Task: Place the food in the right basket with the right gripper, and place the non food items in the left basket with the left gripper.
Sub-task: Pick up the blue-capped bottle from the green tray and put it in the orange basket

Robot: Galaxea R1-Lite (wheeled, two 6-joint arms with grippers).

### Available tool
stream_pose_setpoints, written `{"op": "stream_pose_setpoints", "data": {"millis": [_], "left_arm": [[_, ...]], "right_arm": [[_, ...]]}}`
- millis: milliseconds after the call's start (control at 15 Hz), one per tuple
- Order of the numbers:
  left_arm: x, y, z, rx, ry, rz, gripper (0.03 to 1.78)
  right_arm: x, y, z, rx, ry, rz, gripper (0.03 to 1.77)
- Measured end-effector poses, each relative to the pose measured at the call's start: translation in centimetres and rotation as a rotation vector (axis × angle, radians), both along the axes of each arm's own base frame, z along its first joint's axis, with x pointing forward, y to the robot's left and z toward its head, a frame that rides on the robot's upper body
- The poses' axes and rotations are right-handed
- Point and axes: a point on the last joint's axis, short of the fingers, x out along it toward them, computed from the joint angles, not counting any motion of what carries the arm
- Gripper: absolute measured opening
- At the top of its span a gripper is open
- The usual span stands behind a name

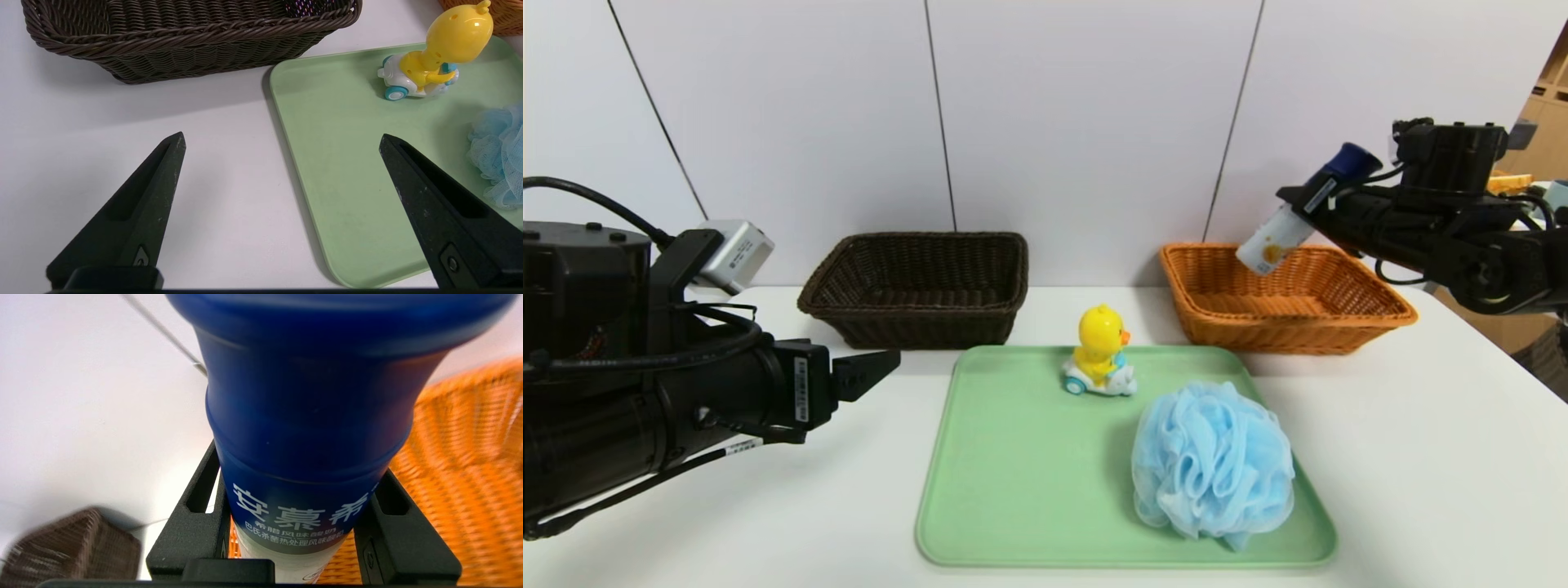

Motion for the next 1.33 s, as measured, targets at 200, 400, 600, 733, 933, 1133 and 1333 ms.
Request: {"op": "stream_pose_setpoints", "data": {"millis": [200, 400, 600, 733, 933, 1133, 1333], "left_arm": [[0.0, 0.0, 0.1, -0.002, -0.004, 0.000, 1.69], [-0.1, 0.1, 0.2, -0.003, -0.007, 0.000, 1.69], [-0.2, 0.1, 0.1, -0.002, -0.005, 0.000, 1.69], [-0.2, 0.1, 0.1, -0.002, -0.004, 0.000, 1.69], [-0.2, 0.1, 0.0, -0.002, -0.003, 0.000, 1.69], [-0.2, 0.1, 0.0, -0.003, -0.002, -0.002, 1.69], [-0.2, 0.1, 0.0, -0.002, 0.001, -0.002, 1.69]], "right_arm": [[0.5, -0.1, -1.2, 0.079, 0.035, -0.032, 0.80], [1.2, 0.2, -2.4, 0.077, 0.062, -0.038, 0.80], [1.9, 0.4, -3.8, 0.074, 0.093, -0.037, 0.80], [2.3, 0.5, -4.8, 0.091, 0.120, -0.048, 0.80], [2.8, 0.6, -5.7, 0.175, 0.145, -0.068, 0.80], [3.0, 0.6, -5.9, 0.178, 0.145, -0.073, 0.92], [3.0, 0.7, -5.8, 0.179, 0.143, -0.067, 1.17]]}}
